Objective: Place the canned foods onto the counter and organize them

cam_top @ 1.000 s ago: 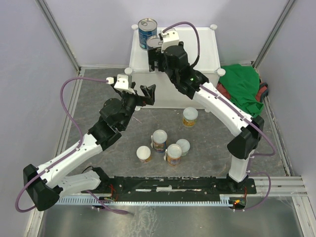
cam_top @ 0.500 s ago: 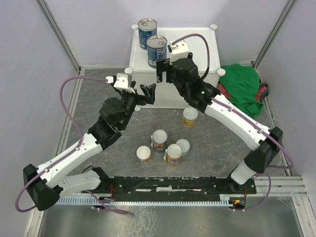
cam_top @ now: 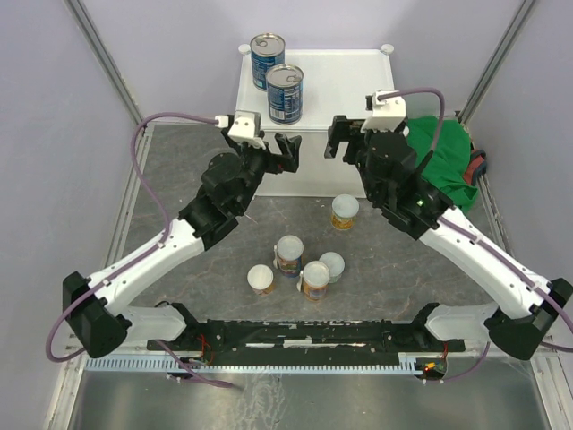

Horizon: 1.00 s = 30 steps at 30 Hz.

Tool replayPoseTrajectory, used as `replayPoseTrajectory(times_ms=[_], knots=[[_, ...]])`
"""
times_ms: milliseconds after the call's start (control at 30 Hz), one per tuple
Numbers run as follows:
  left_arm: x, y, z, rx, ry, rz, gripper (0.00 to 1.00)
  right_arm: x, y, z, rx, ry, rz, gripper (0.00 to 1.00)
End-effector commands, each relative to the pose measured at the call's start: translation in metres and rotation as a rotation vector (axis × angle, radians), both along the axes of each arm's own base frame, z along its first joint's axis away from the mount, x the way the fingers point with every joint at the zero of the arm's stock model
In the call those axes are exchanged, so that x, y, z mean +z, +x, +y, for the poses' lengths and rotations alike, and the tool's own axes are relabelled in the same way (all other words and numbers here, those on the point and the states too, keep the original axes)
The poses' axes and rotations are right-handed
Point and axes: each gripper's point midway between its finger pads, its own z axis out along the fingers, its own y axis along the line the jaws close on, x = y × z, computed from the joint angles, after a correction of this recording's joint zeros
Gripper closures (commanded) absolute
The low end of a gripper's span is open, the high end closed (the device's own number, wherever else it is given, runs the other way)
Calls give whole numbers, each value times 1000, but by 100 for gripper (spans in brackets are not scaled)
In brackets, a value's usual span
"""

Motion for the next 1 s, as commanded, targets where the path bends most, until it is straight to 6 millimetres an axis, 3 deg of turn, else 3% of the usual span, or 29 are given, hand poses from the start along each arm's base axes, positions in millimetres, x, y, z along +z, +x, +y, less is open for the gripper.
replayPoseTrajectory(times_ms=[0, 300, 633, 967], knots=[[30, 14, -9, 13, 3, -65, 1, 10, -15, -23, -47, 68, -36, 0], [21, 61, -29, 123, 40, -28, 1, -7, -34, -35, -23, 100, -18, 1], [12, 99, -23, 319, 76, -6, 1, -20, -40, -29, 24, 114, -7, 2], [0, 129, -8, 403, 68, 8, 1, -28, -44, -34, 25, 116, -13, 2]])
